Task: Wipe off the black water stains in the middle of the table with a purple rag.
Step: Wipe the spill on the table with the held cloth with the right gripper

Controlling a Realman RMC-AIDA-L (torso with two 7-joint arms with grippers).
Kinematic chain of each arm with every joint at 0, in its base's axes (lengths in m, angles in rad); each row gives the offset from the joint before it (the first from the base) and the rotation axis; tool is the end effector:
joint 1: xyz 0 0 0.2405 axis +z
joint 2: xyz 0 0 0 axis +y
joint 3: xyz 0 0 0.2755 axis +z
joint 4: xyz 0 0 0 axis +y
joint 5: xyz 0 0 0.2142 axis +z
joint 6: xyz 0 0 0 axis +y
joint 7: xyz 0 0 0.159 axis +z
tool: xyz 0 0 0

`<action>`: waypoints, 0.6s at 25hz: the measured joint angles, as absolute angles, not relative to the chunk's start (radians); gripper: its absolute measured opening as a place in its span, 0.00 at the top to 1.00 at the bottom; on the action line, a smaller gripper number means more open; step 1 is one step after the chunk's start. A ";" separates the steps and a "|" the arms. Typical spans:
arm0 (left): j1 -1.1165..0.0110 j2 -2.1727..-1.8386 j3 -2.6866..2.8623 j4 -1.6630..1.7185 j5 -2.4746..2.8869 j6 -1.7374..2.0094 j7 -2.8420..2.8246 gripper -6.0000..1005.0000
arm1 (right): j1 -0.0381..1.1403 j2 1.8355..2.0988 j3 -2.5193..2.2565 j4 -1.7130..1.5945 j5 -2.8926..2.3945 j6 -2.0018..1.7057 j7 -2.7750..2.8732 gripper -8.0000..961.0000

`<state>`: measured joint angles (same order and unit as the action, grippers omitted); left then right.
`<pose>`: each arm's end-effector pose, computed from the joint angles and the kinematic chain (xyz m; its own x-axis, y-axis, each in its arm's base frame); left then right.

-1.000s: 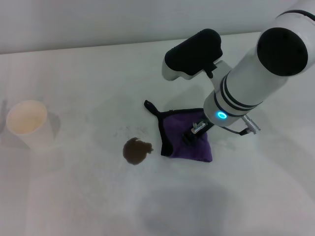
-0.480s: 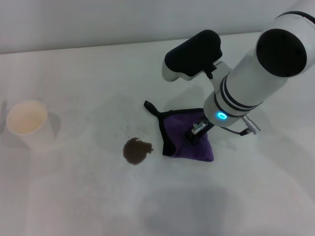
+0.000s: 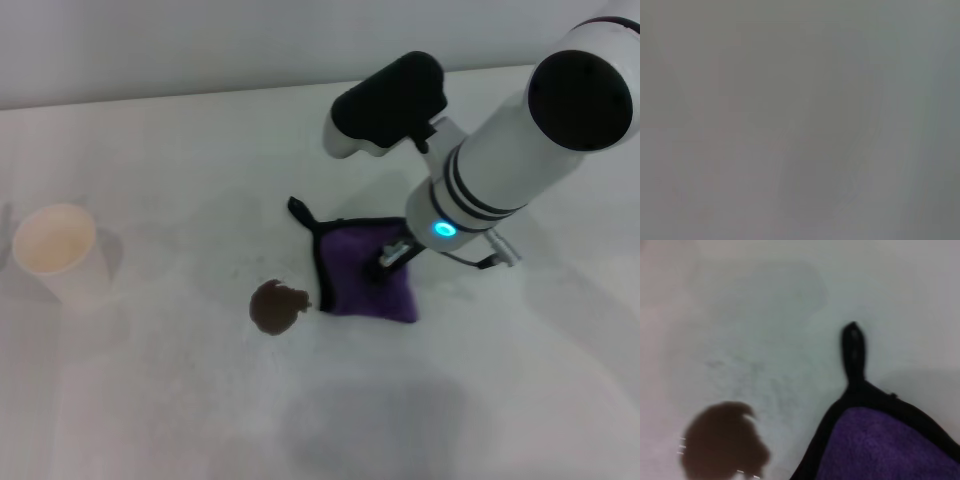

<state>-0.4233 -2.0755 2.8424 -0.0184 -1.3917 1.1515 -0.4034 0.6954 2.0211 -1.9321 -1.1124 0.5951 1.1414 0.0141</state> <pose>-0.3940 0.3340 -0.0083 0.6252 0.0795 0.7764 0.7804 -0.0547 -0.6228 0.2010 0.3723 -0.1116 0.6014 -0.7858 0.1442 -0.6053 -0.5660 -0.5596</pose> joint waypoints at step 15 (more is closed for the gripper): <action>-0.429 -2.074 2.842 -0.018 -1.394 1.150 -0.403 0.12 | 0.705 2.028 -2.039 -1.060 0.881 0.949 -0.151 0.93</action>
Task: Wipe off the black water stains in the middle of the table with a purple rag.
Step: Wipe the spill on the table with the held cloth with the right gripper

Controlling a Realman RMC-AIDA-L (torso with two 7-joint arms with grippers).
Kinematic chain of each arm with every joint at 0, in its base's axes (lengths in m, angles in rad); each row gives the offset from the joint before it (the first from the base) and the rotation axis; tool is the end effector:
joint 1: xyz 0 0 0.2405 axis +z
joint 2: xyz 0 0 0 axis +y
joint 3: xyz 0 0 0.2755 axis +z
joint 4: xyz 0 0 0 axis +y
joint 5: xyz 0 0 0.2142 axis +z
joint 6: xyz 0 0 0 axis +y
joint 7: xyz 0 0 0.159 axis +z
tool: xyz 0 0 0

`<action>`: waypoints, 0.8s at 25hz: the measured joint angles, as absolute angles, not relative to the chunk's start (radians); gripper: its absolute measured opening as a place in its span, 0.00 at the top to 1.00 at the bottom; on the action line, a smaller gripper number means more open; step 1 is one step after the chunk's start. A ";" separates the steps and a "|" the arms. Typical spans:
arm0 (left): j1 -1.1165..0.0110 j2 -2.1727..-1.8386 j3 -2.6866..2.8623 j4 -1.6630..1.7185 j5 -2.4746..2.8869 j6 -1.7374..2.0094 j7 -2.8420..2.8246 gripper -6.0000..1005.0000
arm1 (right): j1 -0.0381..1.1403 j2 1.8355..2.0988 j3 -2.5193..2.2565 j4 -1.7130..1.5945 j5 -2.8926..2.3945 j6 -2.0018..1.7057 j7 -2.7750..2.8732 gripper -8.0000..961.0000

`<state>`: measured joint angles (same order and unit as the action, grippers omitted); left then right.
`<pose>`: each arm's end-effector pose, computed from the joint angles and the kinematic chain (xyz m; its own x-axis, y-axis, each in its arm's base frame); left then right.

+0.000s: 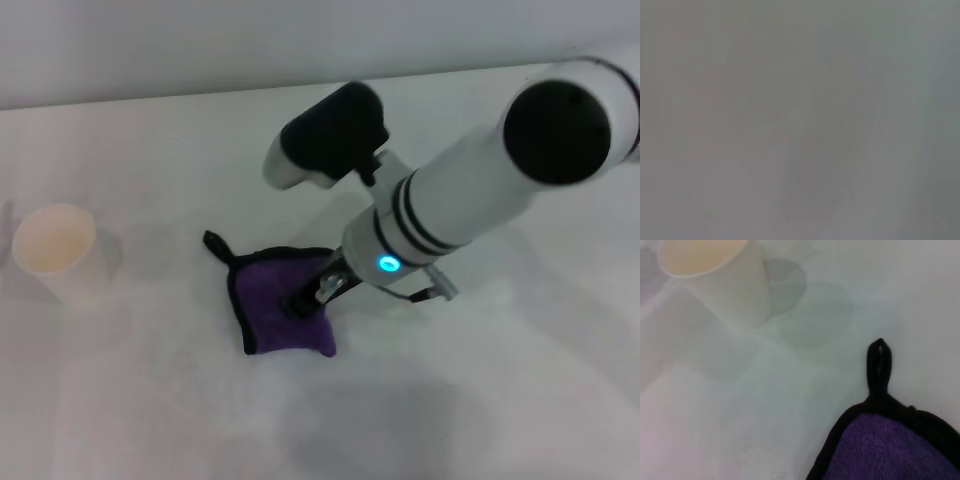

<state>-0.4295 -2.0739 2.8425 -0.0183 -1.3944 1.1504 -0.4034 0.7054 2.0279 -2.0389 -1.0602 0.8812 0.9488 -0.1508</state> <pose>-0.3926 0.3366 -0.0073 0.6259 0.0752 0.7763 0.7799 -0.0564 -0.6234 0.1728 0.3548 -0.1509 0.7007 -0.7080 0.0875 -0.6419 -0.6792 -0.3560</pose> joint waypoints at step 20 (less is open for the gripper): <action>-0.440 -2.074 2.842 -0.018 -1.394 1.149 -0.403 0.12 | 0.690 2.027 -2.149 -0.978 1.113 0.791 -0.315 0.93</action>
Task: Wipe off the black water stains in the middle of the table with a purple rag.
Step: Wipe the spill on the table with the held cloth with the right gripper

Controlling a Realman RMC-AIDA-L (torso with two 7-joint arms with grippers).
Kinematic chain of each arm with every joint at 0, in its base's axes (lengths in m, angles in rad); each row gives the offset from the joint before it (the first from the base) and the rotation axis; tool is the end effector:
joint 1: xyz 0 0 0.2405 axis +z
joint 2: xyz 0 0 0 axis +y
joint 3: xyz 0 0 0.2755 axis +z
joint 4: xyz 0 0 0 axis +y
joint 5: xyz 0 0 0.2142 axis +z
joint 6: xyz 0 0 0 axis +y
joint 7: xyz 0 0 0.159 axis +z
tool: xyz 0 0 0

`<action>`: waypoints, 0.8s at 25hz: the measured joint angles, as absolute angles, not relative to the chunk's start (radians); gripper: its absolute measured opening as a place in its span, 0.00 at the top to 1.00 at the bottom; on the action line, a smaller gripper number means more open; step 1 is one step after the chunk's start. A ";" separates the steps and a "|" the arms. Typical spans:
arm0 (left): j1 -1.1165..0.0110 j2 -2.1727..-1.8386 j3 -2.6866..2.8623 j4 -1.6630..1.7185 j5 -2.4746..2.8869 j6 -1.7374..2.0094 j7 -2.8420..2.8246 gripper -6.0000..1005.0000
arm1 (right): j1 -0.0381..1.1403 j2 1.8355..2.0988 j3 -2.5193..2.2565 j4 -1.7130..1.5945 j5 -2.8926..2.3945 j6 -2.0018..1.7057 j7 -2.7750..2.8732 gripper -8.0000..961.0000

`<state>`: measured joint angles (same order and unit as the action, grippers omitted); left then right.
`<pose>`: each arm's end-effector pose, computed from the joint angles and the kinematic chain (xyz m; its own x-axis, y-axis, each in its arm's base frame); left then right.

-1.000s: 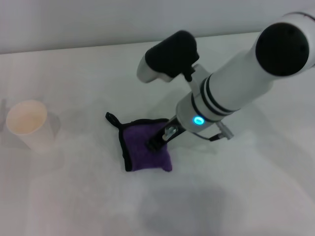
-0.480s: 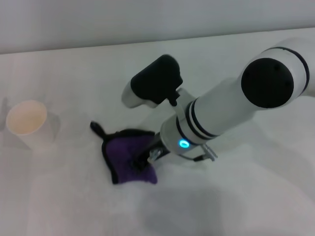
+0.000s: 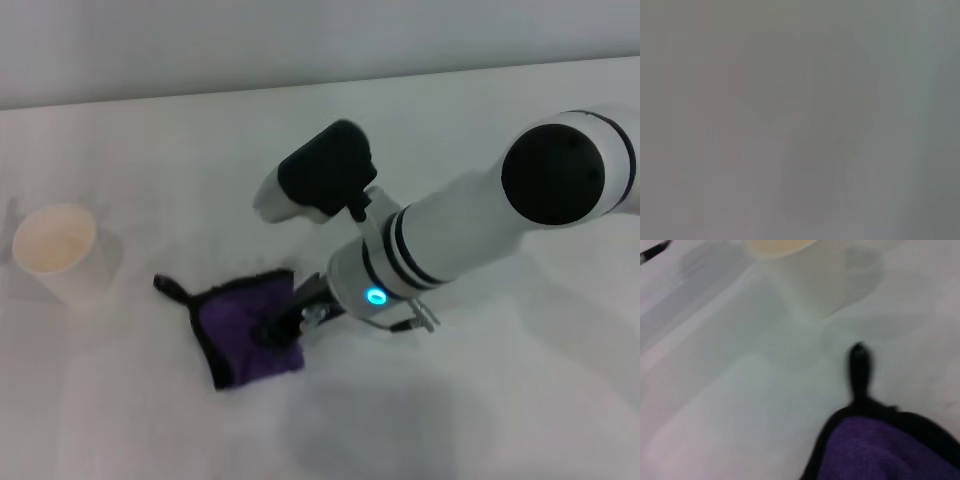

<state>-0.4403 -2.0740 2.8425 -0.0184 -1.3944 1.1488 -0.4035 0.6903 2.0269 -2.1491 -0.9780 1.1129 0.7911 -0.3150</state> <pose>-0.3892 0.3408 -0.0074 0.6266 0.0700 0.7762 0.7793 -0.0642 -0.6234 0.1777 0.3381 -0.1745 0.7306 -0.6816 0.0415 -0.6529 -0.7150 -0.2500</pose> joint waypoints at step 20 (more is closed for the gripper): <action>-0.438 -2.074 2.842 -0.018 -1.394 1.149 -0.399 0.12 | 0.691 2.016 -1.981 -0.880 1.007 0.812 -0.396 0.95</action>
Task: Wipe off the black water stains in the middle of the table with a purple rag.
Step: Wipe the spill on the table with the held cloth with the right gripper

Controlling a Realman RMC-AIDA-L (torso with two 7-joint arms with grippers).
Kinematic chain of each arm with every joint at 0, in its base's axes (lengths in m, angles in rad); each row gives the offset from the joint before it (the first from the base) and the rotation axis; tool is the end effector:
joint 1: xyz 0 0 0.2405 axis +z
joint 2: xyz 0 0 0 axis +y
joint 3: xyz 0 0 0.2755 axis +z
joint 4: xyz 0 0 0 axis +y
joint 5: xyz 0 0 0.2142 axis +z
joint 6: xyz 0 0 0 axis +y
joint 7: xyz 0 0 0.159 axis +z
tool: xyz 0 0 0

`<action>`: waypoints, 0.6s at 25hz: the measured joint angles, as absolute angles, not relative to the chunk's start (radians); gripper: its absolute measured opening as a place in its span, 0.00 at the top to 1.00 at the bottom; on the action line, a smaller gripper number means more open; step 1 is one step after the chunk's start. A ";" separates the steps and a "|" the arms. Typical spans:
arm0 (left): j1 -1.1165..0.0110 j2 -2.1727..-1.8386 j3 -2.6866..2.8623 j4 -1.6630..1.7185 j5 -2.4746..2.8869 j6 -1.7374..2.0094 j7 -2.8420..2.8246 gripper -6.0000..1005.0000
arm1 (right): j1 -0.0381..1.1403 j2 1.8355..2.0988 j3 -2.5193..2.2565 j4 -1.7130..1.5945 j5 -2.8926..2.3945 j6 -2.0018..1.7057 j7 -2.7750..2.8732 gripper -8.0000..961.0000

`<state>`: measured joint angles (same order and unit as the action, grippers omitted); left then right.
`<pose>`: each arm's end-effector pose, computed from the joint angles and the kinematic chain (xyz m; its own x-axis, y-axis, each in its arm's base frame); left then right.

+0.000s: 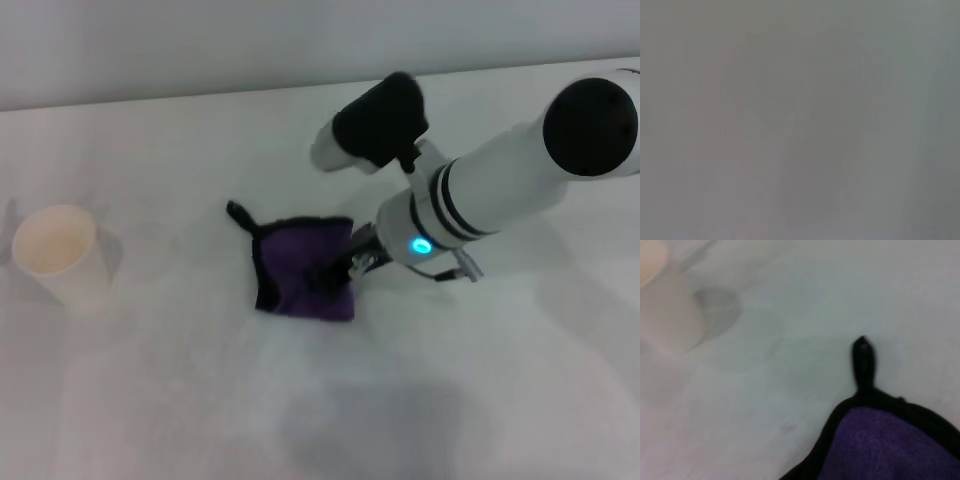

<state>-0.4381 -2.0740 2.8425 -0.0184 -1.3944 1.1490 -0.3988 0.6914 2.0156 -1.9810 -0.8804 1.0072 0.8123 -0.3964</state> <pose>-0.3899 0.3400 -0.0074 0.6301 0.0709 0.7733 0.7765 -0.0629 -0.6270 0.2124 0.3755 -0.1436 0.7177 -0.6958 0.0279 -0.6381 -0.6731 -0.3738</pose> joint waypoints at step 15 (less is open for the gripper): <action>-0.436 -2.074 2.843 -0.020 -1.394 1.151 -0.393 0.12 | 0.582 2.010 -1.866 -0.975 1.011 0.973 -0.475 0.95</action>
